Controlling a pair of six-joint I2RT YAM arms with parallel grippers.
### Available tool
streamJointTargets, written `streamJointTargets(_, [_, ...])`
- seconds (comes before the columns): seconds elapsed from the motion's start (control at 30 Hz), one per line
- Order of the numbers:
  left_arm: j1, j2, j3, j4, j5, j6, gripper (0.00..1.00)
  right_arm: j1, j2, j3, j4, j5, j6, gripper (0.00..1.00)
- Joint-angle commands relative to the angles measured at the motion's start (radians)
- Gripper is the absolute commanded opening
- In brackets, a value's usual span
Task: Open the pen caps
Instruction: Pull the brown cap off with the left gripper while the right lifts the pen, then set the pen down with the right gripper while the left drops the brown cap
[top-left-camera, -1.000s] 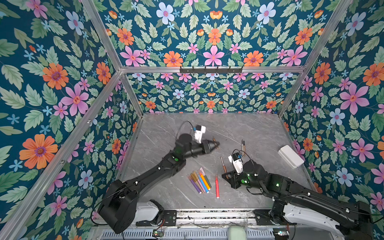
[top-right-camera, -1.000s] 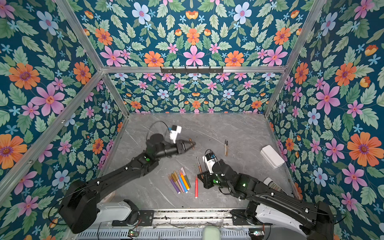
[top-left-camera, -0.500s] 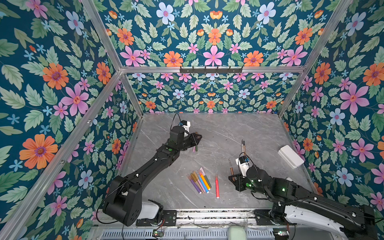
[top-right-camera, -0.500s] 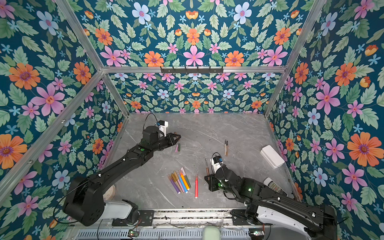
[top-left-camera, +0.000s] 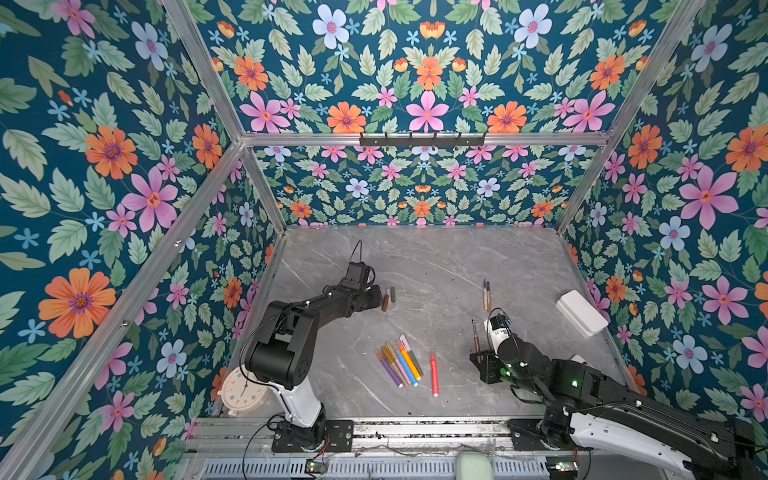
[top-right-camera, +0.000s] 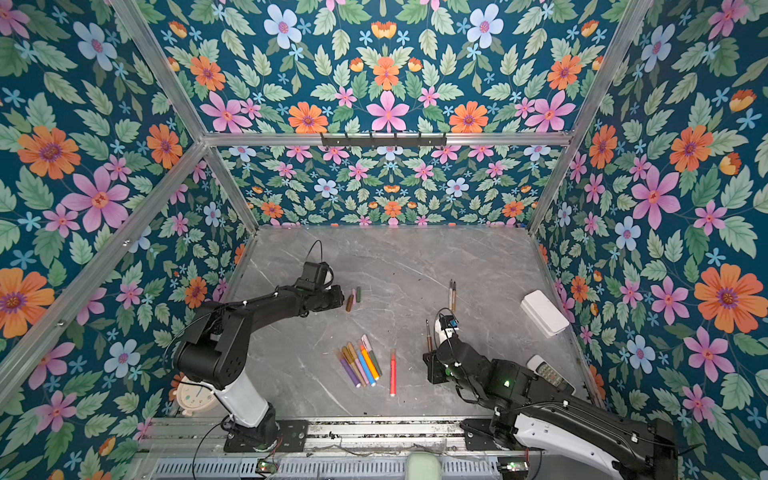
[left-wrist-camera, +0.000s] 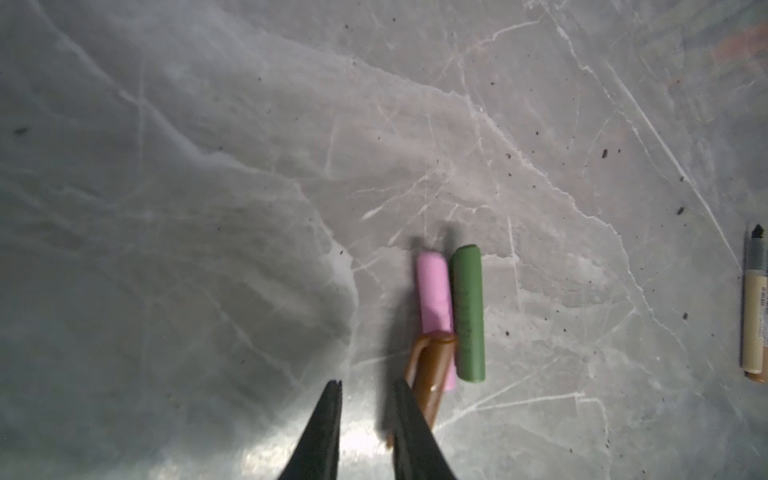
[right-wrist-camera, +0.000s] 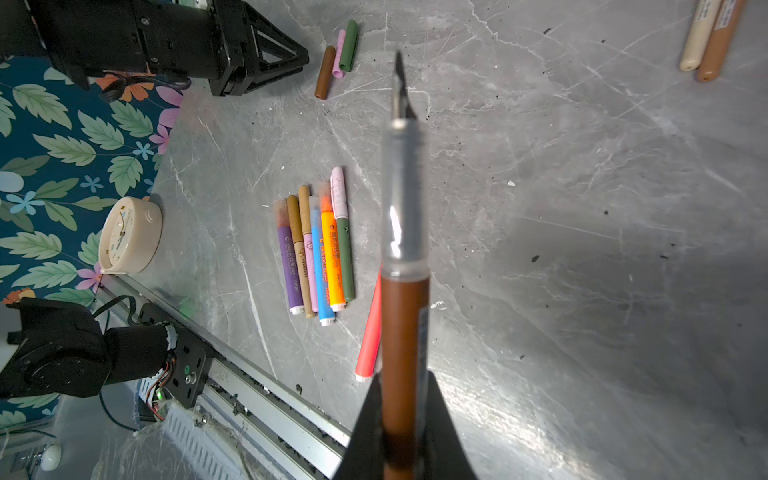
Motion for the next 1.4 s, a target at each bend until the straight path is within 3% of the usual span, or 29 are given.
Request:
streamJointTargets(0.0, [0.005,0.021,0.030,0.003,0.010,0.034,0.25,0.000,-0.013,-0.003,-0.023,0.027,0.009,0.00])
streamJointTargets(0.27, [0.022,0.015,0.024,0.005,0.013,0.036,0.25,-0.008,-0.017,0.010,-0.071,0.057,0.006,0.00])
streamJointTargets(0.37, [0.029,-0.014,-0.011,0.038,0.001,0.030,0.26,-0.090,0.014,0.044,-0.145,0.021,-0.010,0.00])
streamJointTargets(0.43, [0.036,-0.032,-0.041,0.054,-0.001,0.030,0.26,-0.218,0.028,0.062,-0.182,-0.049,-0.061,0.00])
streamJointTargets(0.57, [0.048,-0.069,-0.124,0.112,0.018,0.024,0.26,-0.608,0.083,0.063,-0.131,-0.323,-0.202,0.00])
streamJointTargets(0.67, [0.054,-0.127,-0.231,0.236,0.027,0.018,0.27,-0.891,0.266,0.081,-0.014,-0.528,-0.287,0.00])
streamJointTargets(0.73, [0.056,-0.191,-0.306,0.319,0.022,0.024,0.29,-0.975,0.420,0.132,0.032,-0.561,-0.337,0.00])
streamJointTargets(0.9, [0.056,-0.371,-0.422,0.401,-0.035,0.035,0.39,-0.986,0.718,0.273,0.116,-0.541,-0.400,0.00])
streamJointTargets(1.1, [0.056,-0.471,-0.455,0.416,-0.053,0.030,0.57,-0.986,0.899,0.390,0.163,-0.480,-0.416,0.00])
streamJointTargets(1.37, [0.056,-0.504,-0.450,0.378,-0.069,0.028,0.61,-0.986,1.033,0.460,0.170,-0.495,-0.422,0.00])
